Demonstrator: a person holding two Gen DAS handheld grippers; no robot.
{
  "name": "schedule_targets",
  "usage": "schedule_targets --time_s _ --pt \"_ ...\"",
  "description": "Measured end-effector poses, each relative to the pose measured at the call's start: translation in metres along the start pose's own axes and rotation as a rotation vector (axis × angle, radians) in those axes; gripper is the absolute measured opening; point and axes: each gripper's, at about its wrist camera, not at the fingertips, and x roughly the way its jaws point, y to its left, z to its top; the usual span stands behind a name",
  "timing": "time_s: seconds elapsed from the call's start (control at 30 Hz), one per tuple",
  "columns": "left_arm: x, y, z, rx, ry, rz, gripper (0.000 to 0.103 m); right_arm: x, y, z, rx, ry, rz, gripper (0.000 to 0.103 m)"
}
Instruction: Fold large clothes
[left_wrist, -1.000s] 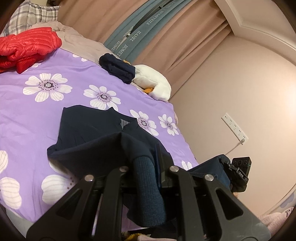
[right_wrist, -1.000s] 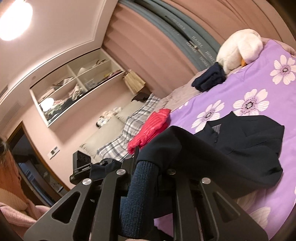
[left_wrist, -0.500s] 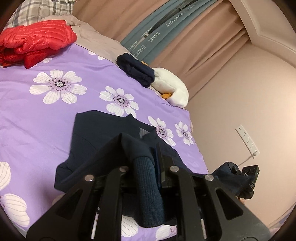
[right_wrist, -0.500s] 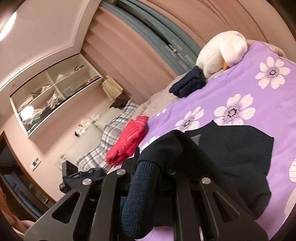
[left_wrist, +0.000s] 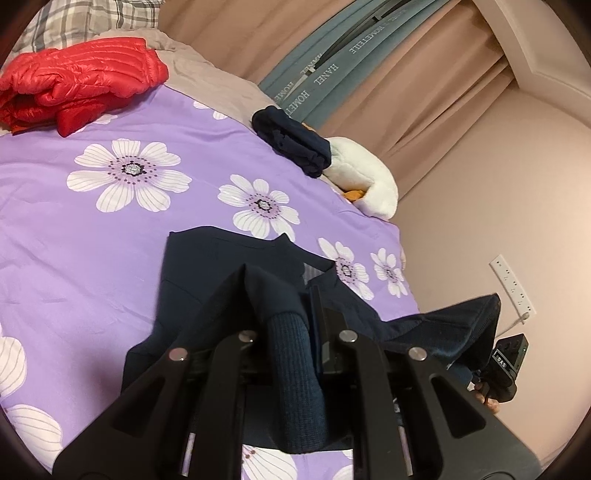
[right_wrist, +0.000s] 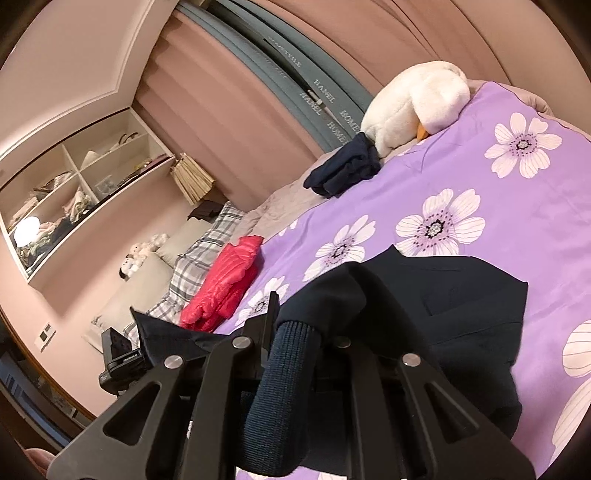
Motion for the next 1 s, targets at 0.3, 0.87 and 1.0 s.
schedule_targets --time_s 0.3,0.87,1.0 --pt "0.018 0.022 -0.007 -0.022 0.024 0.033 0.012 0.01 -0.005 -0.009 -0.038 0.033 -0.036 0.012" --pt "0.103 0.075 0.012 -0.141 0.146 0.126 0.012 0.079 -0.082 -0.01 0.117 0.115 -0.195 0.012" --pt "0.133 0.067 0.035 -0.119 0.157 0.141 0.012 0.086 -0.099 -0.003 0.173 0.093 -0.218 0.012"
